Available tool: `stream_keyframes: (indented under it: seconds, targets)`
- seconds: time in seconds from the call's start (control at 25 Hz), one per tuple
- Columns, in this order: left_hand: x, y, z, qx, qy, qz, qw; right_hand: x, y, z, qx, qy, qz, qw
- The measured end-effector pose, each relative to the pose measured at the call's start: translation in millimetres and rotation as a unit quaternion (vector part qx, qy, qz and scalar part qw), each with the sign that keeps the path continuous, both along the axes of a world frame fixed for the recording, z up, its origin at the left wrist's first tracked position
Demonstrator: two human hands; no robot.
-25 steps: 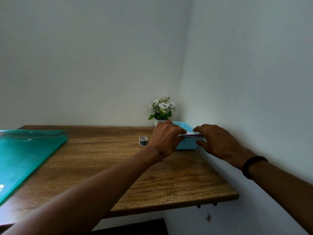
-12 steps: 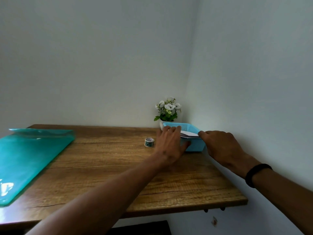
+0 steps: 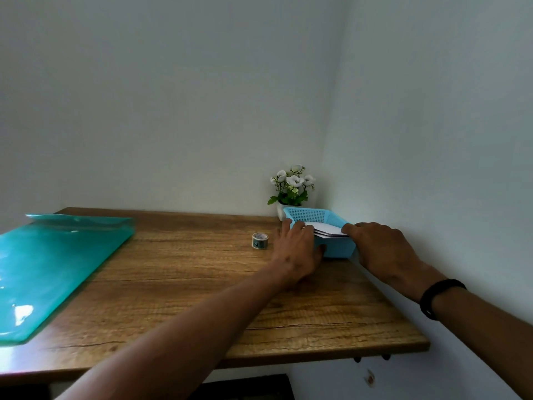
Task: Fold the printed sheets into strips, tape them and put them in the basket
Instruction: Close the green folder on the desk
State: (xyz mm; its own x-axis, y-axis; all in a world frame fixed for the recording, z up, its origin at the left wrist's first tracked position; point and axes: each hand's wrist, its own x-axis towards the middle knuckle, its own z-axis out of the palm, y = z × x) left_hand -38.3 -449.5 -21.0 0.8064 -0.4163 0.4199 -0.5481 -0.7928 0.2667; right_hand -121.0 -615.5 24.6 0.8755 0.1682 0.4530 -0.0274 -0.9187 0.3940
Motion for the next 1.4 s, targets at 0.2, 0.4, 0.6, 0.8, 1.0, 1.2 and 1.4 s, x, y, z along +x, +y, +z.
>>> stream_keyframes:
  seconds: [0.2, 0.4, 0.6, 0.8, 1.0, 1.2, 1.4]
  targets:
    - [6, 17, 5, -0.016, 0.006, -0.022, 1.0, 2, 2, 2, 0.072, -0.034, 0.079, 0.994]
    - [20, 57, 8, -0.018, -0.009, -0.003, 1.0, 1, 36, 13, 0.036, -0.029, 0.142, 0.989]
    - [28, 103, -2, -0.058, 0.051, 0.05, 0.996, 13, 81, 11, 0.106, 0.008, 0.154, 0.982]
    - [36, 115, -18, -0.113, 0.081, 0.087, 0.987, 35, 114, -11, 0.255, 0.079, 0.027, 0.963]
    - [45, 109, -17, -0.106, 0.043, 0.088, 0.989, 46, 132, -34, 0.229, 0.077, -0.004, 0.97]
    - [71, 106, -18, -0.119, 0.026, 0.093, 0.988, 73, 139, -40, 0.23, 0.075, 0.005, 0.97]
    - [115, 103, -23, -0.1, 0.012, 0.121, 0.987, 121, 147, -48, 0.258, 0.088, 0.002, 0.962]
